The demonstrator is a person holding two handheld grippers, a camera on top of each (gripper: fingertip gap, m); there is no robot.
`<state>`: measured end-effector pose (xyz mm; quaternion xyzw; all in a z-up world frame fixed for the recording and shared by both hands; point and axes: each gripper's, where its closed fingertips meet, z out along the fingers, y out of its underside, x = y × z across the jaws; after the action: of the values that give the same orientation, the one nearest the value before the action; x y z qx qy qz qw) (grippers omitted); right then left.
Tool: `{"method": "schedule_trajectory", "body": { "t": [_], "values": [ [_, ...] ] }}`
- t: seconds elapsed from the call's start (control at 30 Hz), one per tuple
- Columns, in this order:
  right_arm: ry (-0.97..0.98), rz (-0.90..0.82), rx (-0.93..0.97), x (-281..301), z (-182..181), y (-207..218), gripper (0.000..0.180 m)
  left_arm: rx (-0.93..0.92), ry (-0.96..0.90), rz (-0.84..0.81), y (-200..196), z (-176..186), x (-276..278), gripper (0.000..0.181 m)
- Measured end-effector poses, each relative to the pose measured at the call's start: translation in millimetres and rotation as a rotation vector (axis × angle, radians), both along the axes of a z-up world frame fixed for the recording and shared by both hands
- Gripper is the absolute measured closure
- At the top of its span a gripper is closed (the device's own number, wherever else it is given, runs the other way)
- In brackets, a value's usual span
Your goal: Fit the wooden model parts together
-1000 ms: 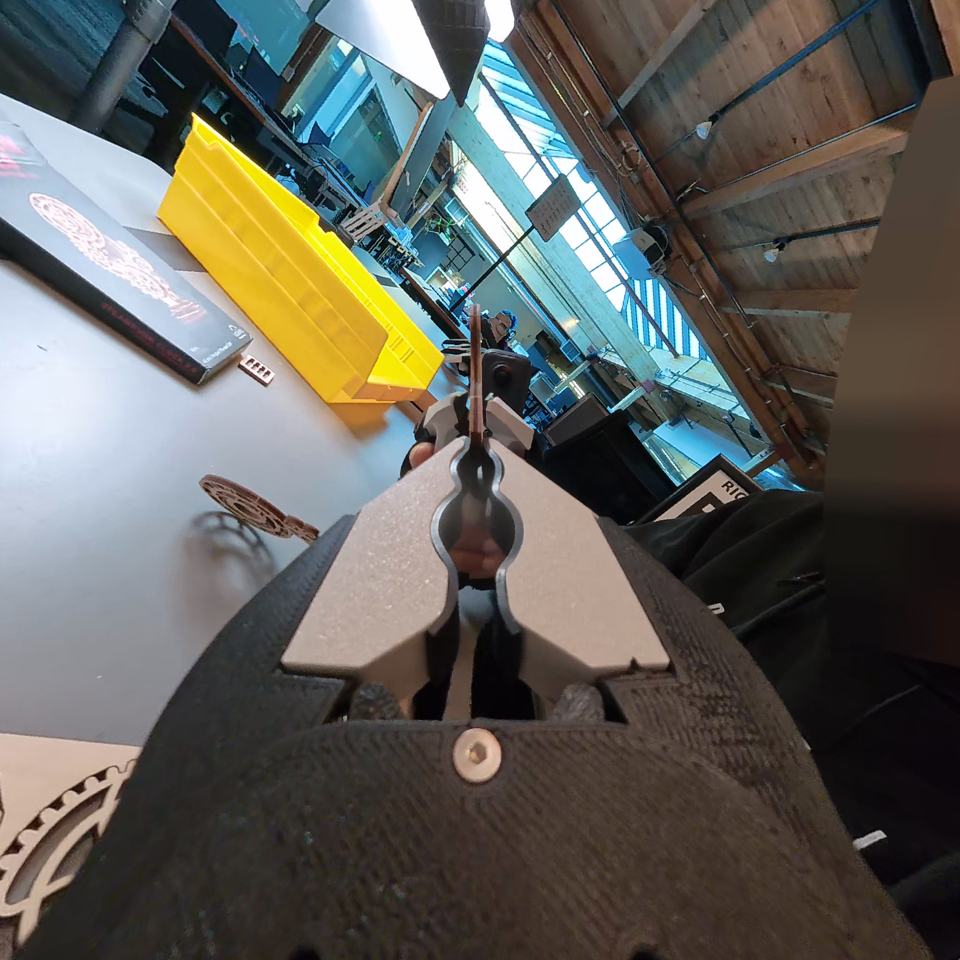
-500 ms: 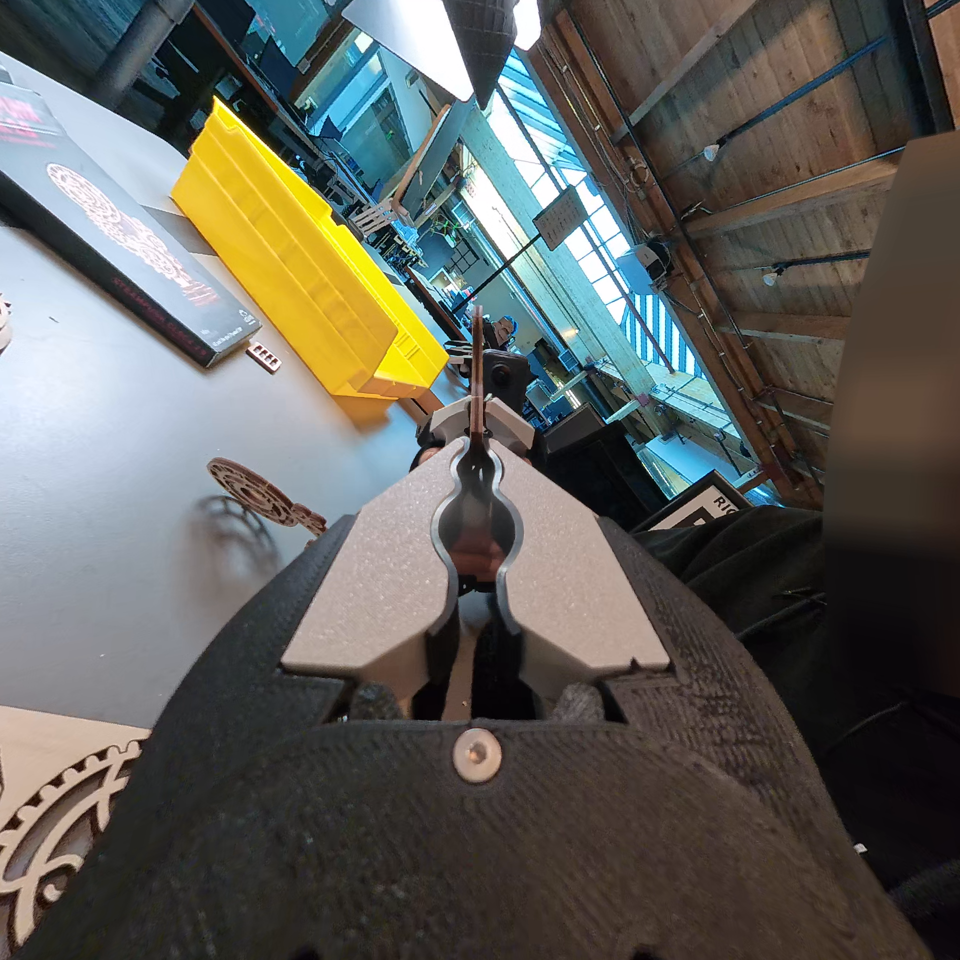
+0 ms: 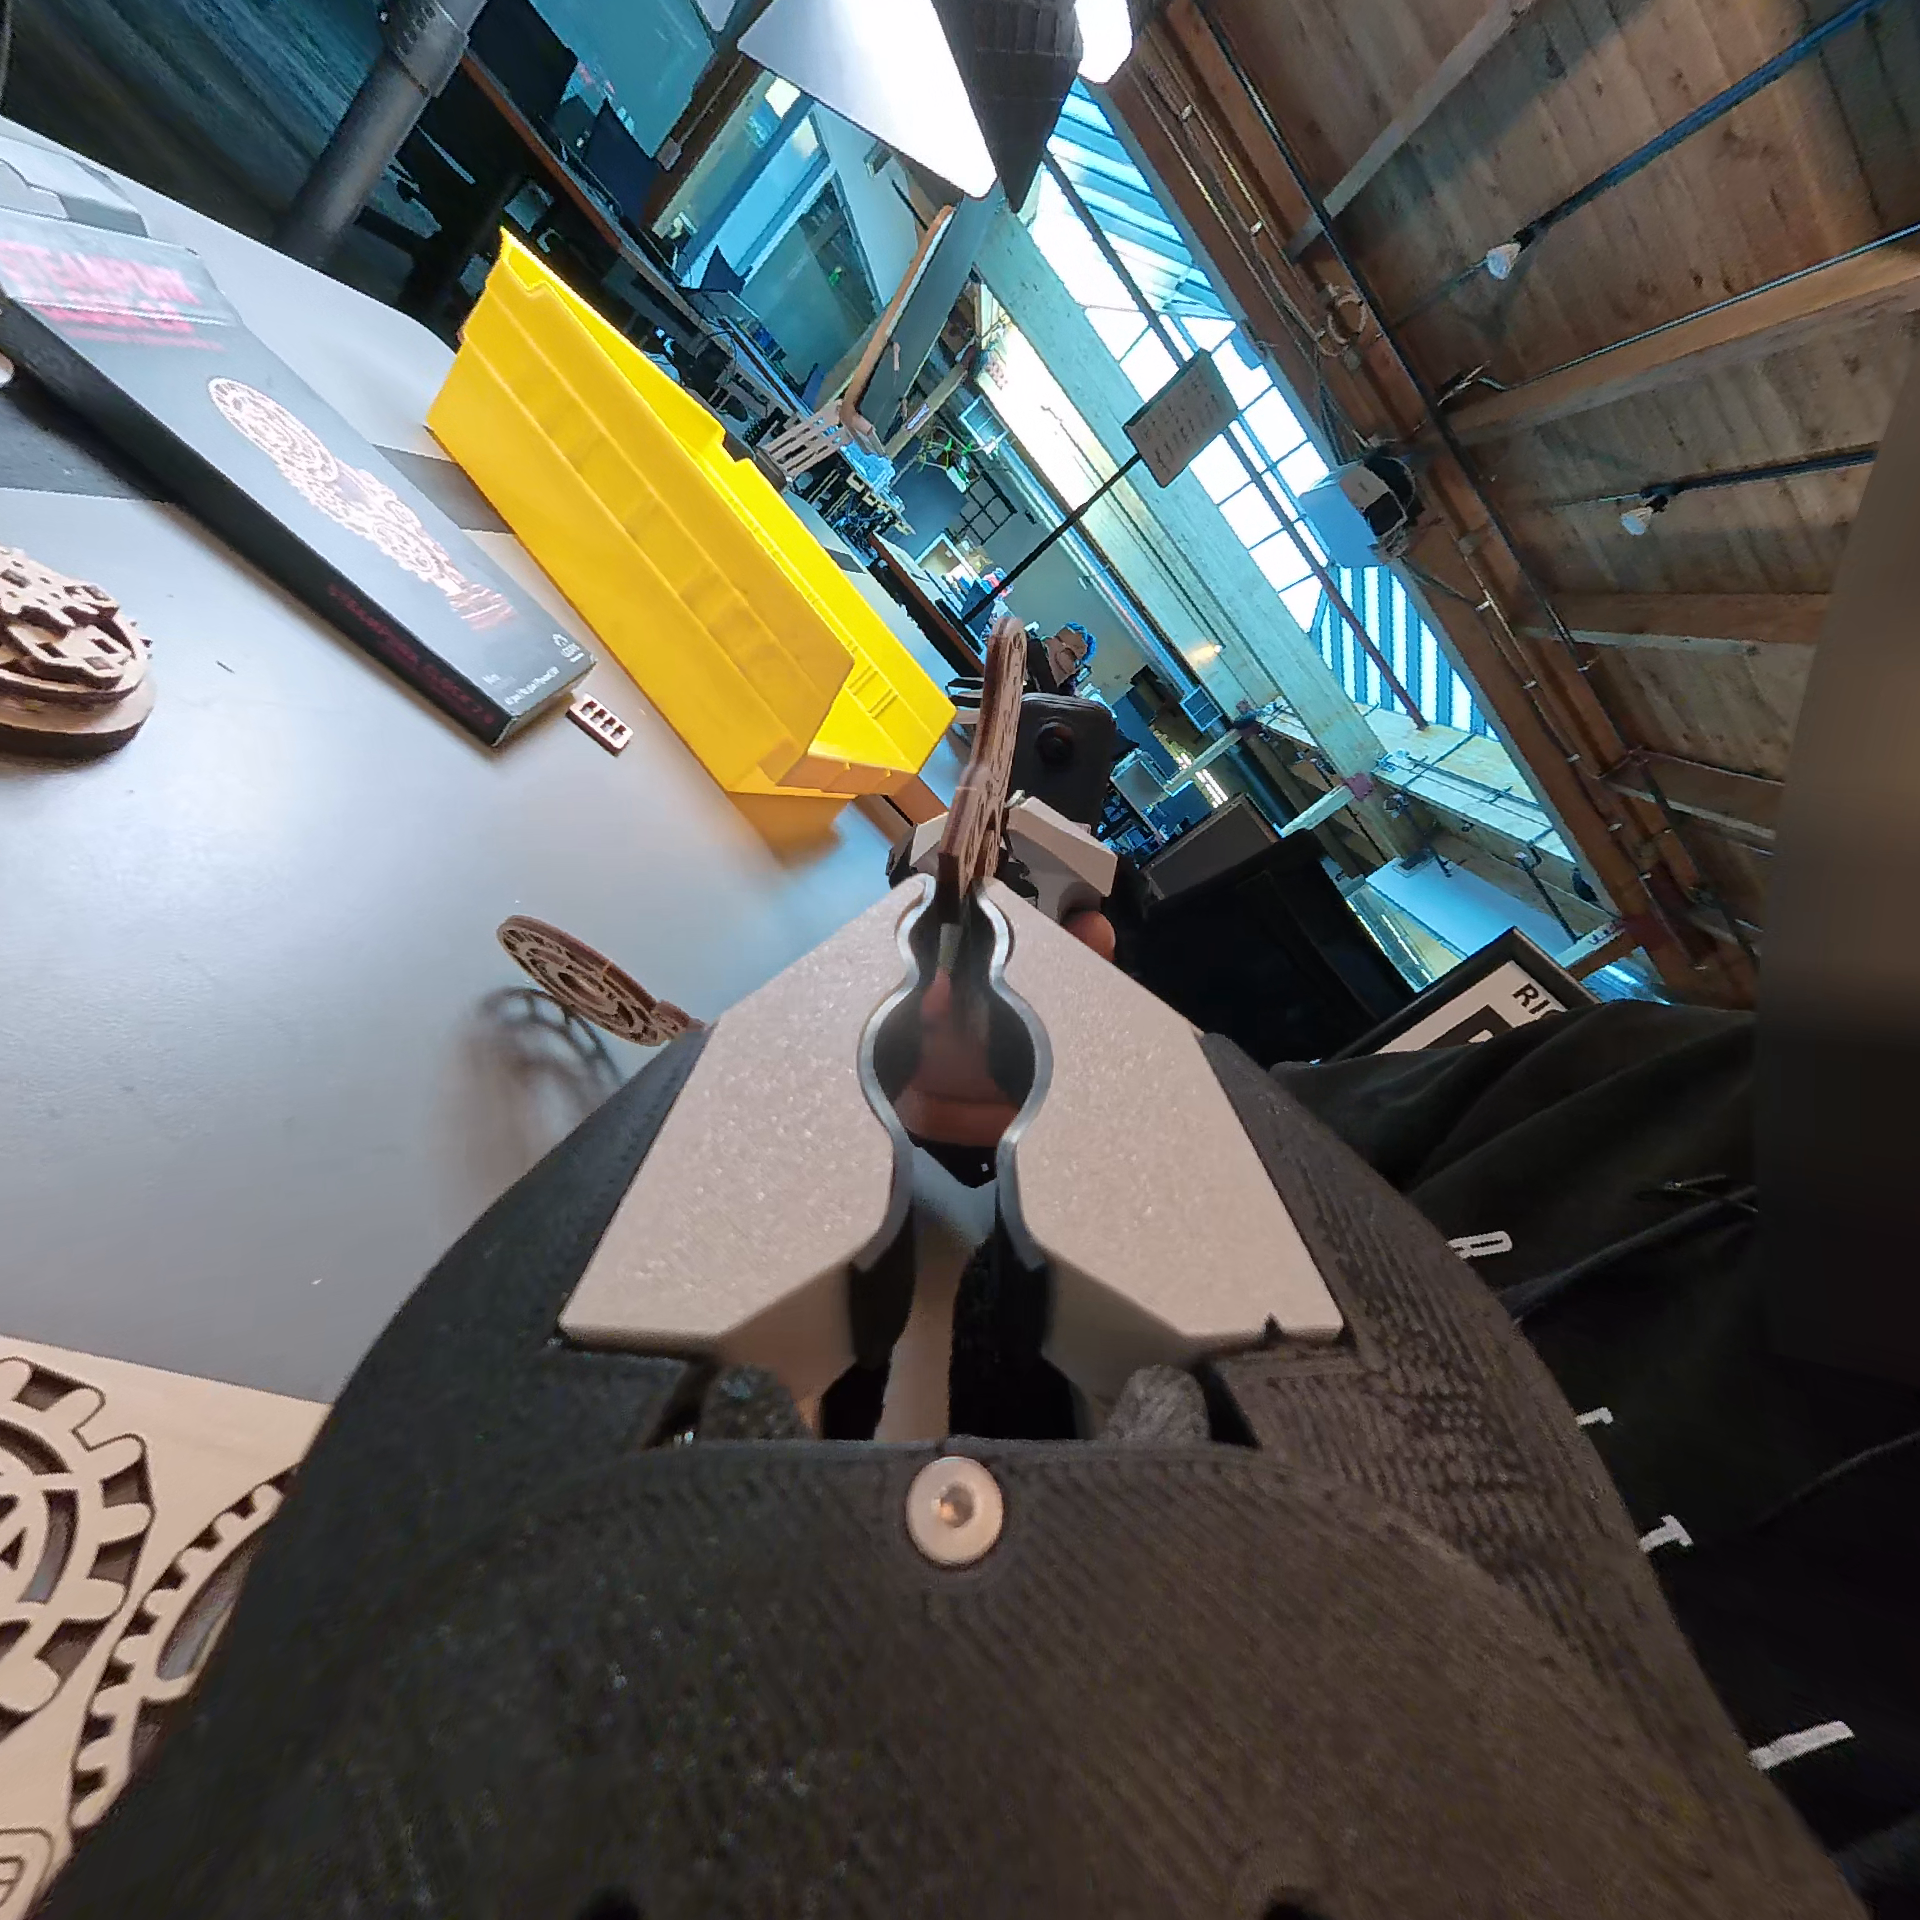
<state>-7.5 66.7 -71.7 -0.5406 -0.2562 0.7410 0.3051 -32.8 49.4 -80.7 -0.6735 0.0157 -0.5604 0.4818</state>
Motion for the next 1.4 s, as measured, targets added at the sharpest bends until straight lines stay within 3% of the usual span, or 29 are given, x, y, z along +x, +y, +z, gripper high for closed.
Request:
{"method": "schedule_trajectory", "body": {
  "t": [0.57, 0.7, 0.87, 1.4],
  "values": [
    [-0.013, 0.005, -0.006, 2.1, -8.2, 2.6, 0.178, 0.021, 0.010, -0.015, -1.3, -3.1, 0.0, 0.181],
    [0.011, 0.024, 0.006, 2.8, -4.7, -0.9, 0.168, 0.013, -0.043, -0.021, -1.4, -0.8, -1.1, 0.181],
    [-0.003, 0.012, 0.026, 2.6, -6.8, 0.0, 0.178, 0.013, -0.069, -0.034, -2.2, 0.0, 0.4, 0.180],
    [0.018, 0.014, 0.062, 6.9, -1.4, -1.9, 0.179, 0.055, -0.045, -0.009, -0.4, 3.3, -5.8, 0.175]
  ]
}}
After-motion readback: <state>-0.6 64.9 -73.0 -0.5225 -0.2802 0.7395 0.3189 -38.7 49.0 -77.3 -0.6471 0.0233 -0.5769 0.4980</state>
